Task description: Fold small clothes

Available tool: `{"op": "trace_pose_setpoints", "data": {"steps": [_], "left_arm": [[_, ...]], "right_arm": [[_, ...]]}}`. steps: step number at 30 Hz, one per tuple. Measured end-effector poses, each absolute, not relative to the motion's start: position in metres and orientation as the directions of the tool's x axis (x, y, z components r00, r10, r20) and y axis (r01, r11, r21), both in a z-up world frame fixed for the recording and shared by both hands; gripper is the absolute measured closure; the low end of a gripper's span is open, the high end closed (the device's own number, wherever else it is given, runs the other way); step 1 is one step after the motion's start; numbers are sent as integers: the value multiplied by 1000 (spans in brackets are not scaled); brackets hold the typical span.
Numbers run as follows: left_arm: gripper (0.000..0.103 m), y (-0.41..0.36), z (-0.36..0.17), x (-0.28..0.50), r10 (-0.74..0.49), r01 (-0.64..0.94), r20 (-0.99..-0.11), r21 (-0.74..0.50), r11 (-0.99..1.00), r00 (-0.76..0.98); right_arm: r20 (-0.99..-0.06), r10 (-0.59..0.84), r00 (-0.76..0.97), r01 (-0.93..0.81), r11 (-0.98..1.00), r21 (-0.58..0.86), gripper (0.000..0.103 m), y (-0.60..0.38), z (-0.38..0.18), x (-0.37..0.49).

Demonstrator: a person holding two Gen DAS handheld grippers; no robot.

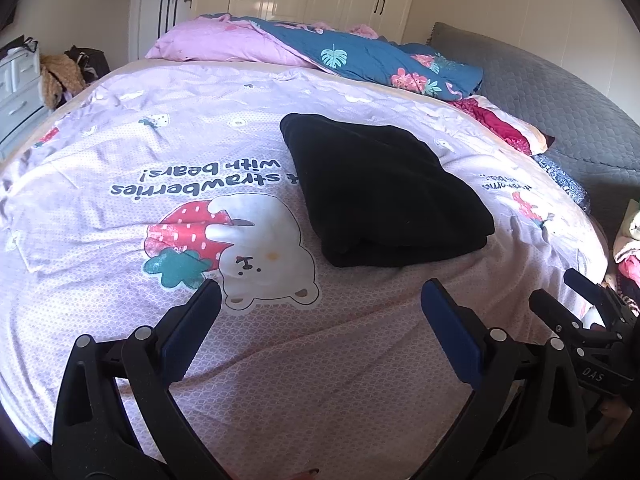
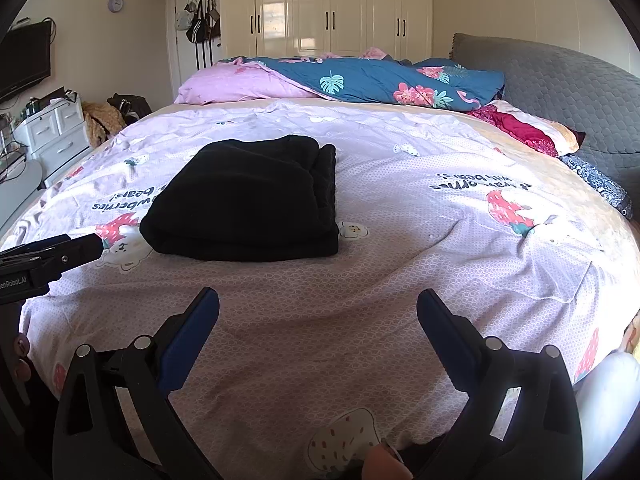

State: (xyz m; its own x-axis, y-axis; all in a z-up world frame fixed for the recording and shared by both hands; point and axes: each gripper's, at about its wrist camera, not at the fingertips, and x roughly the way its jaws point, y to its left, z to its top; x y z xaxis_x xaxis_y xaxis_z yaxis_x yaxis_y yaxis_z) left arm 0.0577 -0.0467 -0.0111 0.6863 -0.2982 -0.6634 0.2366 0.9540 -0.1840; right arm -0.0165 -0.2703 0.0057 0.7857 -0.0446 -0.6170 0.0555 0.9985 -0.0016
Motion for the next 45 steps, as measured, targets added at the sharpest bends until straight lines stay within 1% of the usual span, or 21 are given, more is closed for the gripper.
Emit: {"op": "trace_pose_setpoints", "data": {"steps": [26,35,40,43,45], "left_arm": [[9,-48,-9,57,-289,237,-664,-170,956,690],[9,-50,-11,59,-273,230,-683,-155,961,678],[9,-50,-14,62,-283,234,-696,-168,958,660],[9,-51,-14,61,-273,233,-698,-154,960,662],[9,-50,-11,60,-261,230,-686,-140,963,679]], "right_arm": [[-623,-47,781,65,998,7,4,-274,4,-17],[-627,-50,778,74,997,12,4,-276,4,-16],[-625,-57,778,84,996,13,4,-278,4,-16],[-622,-68,780,112,993,32,4,-286,6,-17],[-613,-114,782,184,982,52,4,-303,11,-19]]}}
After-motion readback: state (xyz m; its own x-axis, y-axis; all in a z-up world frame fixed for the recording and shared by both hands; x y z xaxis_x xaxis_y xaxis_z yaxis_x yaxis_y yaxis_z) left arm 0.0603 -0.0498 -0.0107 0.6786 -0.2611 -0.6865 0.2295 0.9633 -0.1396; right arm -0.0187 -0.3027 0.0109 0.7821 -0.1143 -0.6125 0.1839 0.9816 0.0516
